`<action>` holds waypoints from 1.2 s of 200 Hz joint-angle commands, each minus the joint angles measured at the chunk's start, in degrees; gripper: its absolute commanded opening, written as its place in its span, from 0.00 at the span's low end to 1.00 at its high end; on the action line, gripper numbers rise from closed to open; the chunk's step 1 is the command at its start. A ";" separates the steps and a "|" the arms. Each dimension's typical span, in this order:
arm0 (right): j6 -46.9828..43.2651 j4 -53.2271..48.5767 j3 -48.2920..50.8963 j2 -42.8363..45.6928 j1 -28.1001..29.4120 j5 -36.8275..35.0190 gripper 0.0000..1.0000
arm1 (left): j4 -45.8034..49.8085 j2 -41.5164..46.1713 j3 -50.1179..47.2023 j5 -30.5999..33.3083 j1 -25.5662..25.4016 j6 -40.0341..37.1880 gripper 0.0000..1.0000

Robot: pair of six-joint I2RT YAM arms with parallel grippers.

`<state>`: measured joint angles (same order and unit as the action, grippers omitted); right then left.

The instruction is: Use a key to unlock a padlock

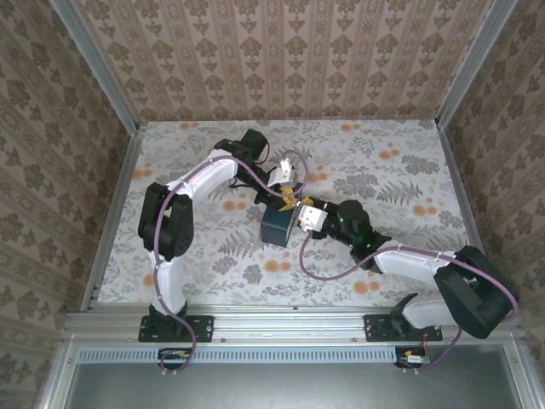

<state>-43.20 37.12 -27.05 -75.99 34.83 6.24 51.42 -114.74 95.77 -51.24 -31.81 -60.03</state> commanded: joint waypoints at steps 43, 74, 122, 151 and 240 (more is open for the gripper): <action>-6.26 0.40 -3.51 -3.38 0.68 -2.67 0.35 | 2.21 -0.95 1.35 -2.69 0.35 -1.09 0.27; -6.33 1.55 -4.15 -5.51 0.61 -3.08 0.31 | 2.47 -0.93 1.47 -2.55 0.26 -1.18 0.27; -6.46 1.75 -4.43 -6.88 0.44 -3.48 0.27 | 2.54 -0.92 1.44 -2.63 0.26 -1.23 0.27; -5.77 1.46 -4.28 -6.42 0.16 -3.09 0.22 | 2.46 -0.88 1.52 -2.55 0.30 -1.14 0.27; 4.63 -13.24 -7.18 -0.08 -4.00 7.47 0.01 | 2.09 -0.73 1.27 -2.59 0.26 -1.05 0.26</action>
<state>-44.66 31.11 -31.46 -78.61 32.75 8.43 51.51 -114.83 95.79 -52.03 -32.12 -60.03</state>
